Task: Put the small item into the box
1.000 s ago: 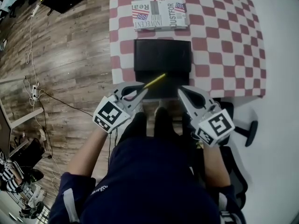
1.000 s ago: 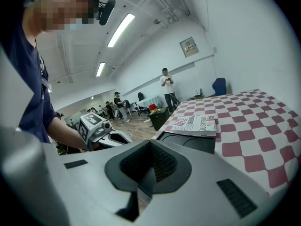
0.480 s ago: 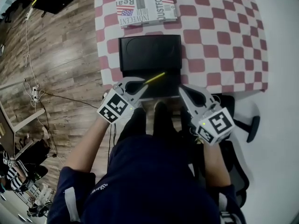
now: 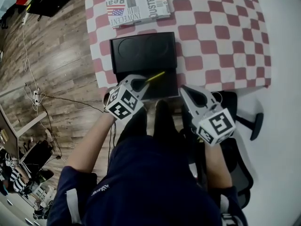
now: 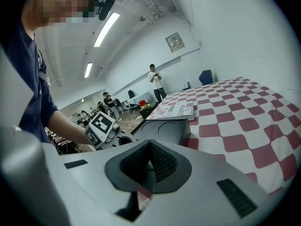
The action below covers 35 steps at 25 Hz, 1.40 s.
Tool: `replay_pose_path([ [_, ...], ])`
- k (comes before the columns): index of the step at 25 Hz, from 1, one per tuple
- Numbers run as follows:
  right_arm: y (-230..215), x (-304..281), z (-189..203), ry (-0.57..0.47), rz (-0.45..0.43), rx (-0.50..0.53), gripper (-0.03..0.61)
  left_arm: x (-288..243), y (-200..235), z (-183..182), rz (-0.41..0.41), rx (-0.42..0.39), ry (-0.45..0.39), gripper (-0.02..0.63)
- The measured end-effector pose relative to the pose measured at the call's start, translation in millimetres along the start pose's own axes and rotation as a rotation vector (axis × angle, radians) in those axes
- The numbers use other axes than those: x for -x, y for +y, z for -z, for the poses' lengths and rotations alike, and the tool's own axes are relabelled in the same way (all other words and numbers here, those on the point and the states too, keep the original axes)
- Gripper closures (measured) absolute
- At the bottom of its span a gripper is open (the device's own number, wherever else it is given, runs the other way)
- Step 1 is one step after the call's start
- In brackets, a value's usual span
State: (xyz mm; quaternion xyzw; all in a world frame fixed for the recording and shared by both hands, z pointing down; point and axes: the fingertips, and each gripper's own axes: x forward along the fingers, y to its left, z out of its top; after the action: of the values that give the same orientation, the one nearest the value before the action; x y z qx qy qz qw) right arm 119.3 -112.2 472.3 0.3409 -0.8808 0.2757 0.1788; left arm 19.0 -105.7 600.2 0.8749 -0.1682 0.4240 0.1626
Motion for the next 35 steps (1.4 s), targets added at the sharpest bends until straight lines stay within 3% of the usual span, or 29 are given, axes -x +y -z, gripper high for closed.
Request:
replay_pose_path([
  [11,-6,1,8,0.011,0.003,-0.021,0.563,-27,-8,18,0.023,-0.037,0.177,0.566],
  [16,-6,2,10,0.014,0.003,-0.020,0.561,-34,-11,24,0.031,-0.048,0.223,0.563],
  [19,-6,3,10,0.013,0.006,-0.020,0.561,-35,-14,25,0.045,-0.048,0.227,0.525],
  [24,-4,3,6,0.008,0.006,-0.014,0.561,-24,-12,13,0.033,-0.028,0.170,0.502],
  [35,21,-1,-26,-0.018,-0.016,0.069,0.561,56,-1,-40,-0.060,0.062,-0.115,0.545],
])
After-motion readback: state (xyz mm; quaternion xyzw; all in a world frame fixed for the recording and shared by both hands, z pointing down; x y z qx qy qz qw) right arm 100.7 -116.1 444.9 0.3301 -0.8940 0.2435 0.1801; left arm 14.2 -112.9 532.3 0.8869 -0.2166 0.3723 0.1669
